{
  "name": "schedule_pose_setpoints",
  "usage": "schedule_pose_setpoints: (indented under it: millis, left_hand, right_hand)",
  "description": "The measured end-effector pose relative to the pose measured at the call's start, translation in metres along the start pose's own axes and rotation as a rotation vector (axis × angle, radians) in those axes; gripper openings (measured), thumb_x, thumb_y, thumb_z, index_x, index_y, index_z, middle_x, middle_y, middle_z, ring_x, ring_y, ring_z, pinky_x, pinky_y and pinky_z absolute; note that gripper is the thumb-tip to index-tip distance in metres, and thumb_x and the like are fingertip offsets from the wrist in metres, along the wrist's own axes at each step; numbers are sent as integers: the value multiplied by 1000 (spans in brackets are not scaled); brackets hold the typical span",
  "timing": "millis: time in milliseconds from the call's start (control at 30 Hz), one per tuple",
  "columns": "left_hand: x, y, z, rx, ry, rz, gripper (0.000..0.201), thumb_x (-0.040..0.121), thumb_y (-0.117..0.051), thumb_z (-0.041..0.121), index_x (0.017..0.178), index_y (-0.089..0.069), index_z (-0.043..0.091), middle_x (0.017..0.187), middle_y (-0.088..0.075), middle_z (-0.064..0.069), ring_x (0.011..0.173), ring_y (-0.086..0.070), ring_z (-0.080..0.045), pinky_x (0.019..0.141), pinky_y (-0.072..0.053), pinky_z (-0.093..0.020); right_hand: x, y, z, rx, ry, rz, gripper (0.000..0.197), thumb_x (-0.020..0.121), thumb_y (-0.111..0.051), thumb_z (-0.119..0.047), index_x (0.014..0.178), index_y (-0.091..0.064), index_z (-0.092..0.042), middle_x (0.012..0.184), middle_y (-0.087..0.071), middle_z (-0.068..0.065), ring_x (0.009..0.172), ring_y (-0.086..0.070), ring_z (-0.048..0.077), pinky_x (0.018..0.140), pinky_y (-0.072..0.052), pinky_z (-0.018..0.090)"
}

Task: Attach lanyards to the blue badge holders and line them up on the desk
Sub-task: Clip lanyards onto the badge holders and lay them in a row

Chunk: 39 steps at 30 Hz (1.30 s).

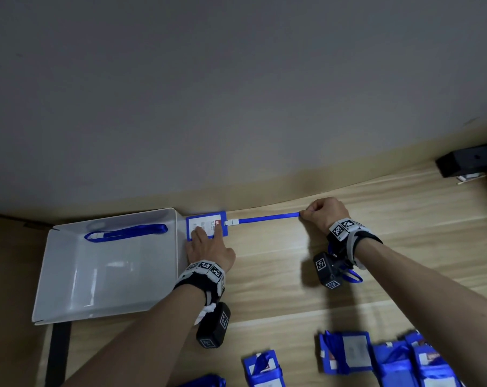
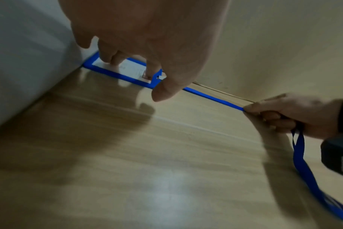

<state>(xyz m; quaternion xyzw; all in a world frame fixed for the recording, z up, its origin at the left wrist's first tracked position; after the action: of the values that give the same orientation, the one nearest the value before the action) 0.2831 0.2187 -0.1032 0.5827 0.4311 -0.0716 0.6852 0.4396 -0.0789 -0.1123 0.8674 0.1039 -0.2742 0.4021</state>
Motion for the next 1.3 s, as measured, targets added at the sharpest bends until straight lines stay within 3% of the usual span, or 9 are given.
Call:
schedule_pose_setpoints:
  millis: [167,267,367,433,600,767,933,1067,1300]
  left_hand:
    - [-13,13,24,-132,-35,137,79,91,-46,30,156,0,19,163,9,-16,151,4,-30,121,-9,-45]
    - [-26,17,77,-74,-287,263,79,90,-47,24,156,-3,18,164,5,-12,152,2,-27,122,-8,-42]
    - [-34,-2,139,22,-538,237,79,91,-44,23,156,0,18,164,9,-9,152,6,-22,124,-6,-40]
    - [-30,-12,168,79,-598,230,78,93,-41,26,156,3,15,164,14,-8,152,10,-21,124,-4,-40]
    - [-22,-20,180,97,-565,274,73,98,-32,38,156,4,13,162,20,-9,150,16,-21,123,1,-41]
    - [-22,-27,179,77,-554,282,76,98,-23,53,155,11,15,160,27,-5,148,24,-19,123,6,-40]
    - [-19,-34,178,70,-539,254,79,97,-18,59,155,15,16,158,33,-3,146,30,-18,122,8,-41]
    - [-18,-34,178,63,-546,257,78,97,-18,58,154,17,17,156,35,-2,144,33,-17,122,10,-41]
    - [-20,-32,179,59,-550,258,77,99,-21,54,154,16,17,156,35,-3,145,31,-18,122,10,-40]
  right_hand:
    - [5,-2,2,-6,3,-14,24,66,-81,-42,68,-71,-20,72,-71,-5,70,-64,17,64,-50,26]
    - [5,-1,3,-33,19,0,25,67,-80,-44,70,-70,-21,72,-70,-5,69,-65,18,63,-50,25]
    - [7,1,6,-38,39,4,26,67,-79,-45,69,-69,-22,71,-69,-5,69,-65,18,59,-46,24]
    - [9,1,8,-52,67,6,26,67,-79,-46,68,-67,-22,71,-69,-6,69,-65,17,59,-46,24]
    - [13,-6,3,-55,131,0,27,68,-76,-45,70,-67,-20,72,-70,-5,70,-65,18,61,-47,26]
    - [23,-4,9,26,98,-67,27,72,-76,-40,74,-72,-13,67,-64,-3,64,-57,18,61,-45,26]
    - [35,26,27,159,136,-129,19,74,-81,-30,71,-76,-13,82,-76,2,87,-70,20,88,-54,32]
    - [36,56,42,127,195,-90,24,78,-82,-29,63,-70,-14,67,-65,-4,66,-57,12,74,-47,26]
    - [40,86,61,0,247,106,17,79,-78,-39,72,-71,-25,70,-69,-6,73,-65,17,73,-57,37]
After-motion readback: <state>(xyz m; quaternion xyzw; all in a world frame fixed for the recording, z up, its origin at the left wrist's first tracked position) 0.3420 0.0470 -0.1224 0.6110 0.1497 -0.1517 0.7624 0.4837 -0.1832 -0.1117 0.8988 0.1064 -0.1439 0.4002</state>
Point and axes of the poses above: each hand's wrist, its own x-axis towards the middle knuckle, its own y-axis out of the back of the hand, z = x × y, the point moved 10 cm from there along x, towards the middle knuckle
